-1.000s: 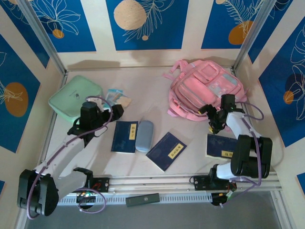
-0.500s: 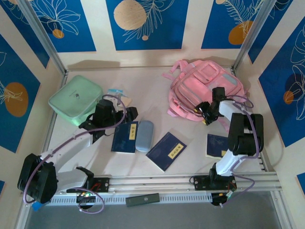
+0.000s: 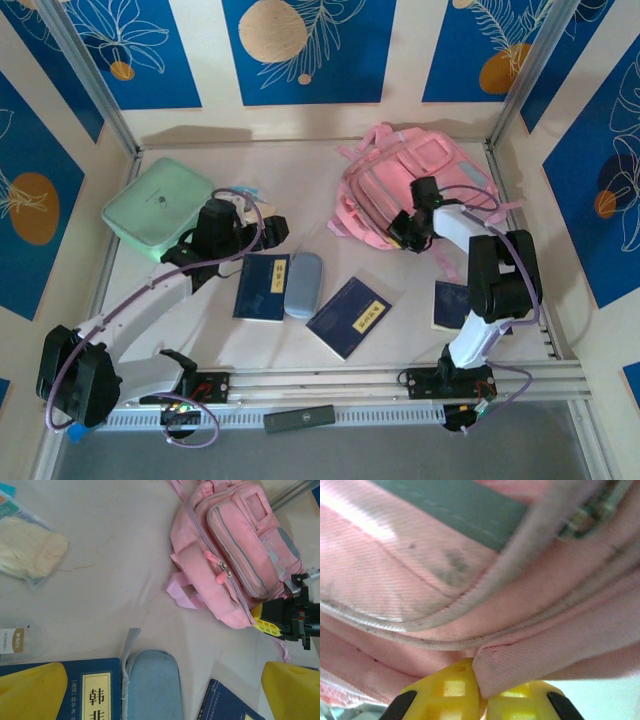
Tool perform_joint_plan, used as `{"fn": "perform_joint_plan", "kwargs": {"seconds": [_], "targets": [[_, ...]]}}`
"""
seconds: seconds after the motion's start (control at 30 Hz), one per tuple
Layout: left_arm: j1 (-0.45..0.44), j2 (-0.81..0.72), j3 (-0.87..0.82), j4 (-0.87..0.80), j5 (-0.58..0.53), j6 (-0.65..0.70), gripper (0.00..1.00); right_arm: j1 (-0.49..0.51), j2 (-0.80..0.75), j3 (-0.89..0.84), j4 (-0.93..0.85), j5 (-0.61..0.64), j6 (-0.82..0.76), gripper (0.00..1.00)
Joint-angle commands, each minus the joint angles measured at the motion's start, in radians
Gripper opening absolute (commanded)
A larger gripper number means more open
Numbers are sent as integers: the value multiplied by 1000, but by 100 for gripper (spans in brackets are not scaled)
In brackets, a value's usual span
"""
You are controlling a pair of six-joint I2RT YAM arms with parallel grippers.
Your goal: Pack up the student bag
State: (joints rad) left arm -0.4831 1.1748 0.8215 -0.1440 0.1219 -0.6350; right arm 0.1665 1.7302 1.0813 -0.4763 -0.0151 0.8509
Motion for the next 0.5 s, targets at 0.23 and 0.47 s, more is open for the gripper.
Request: {"fn": "perform_joint_plan", "kwargs": {"seconds": [0.23, 0.47], "targets": [[-8, 4, 113, -157, 12, 42, 100, 205, 2, 120, -61, 65, -70, 0], [-8, 116, 181, -216, 45, 29, 100, 90, -191, -35, -117, 110, -240, 2]]}}
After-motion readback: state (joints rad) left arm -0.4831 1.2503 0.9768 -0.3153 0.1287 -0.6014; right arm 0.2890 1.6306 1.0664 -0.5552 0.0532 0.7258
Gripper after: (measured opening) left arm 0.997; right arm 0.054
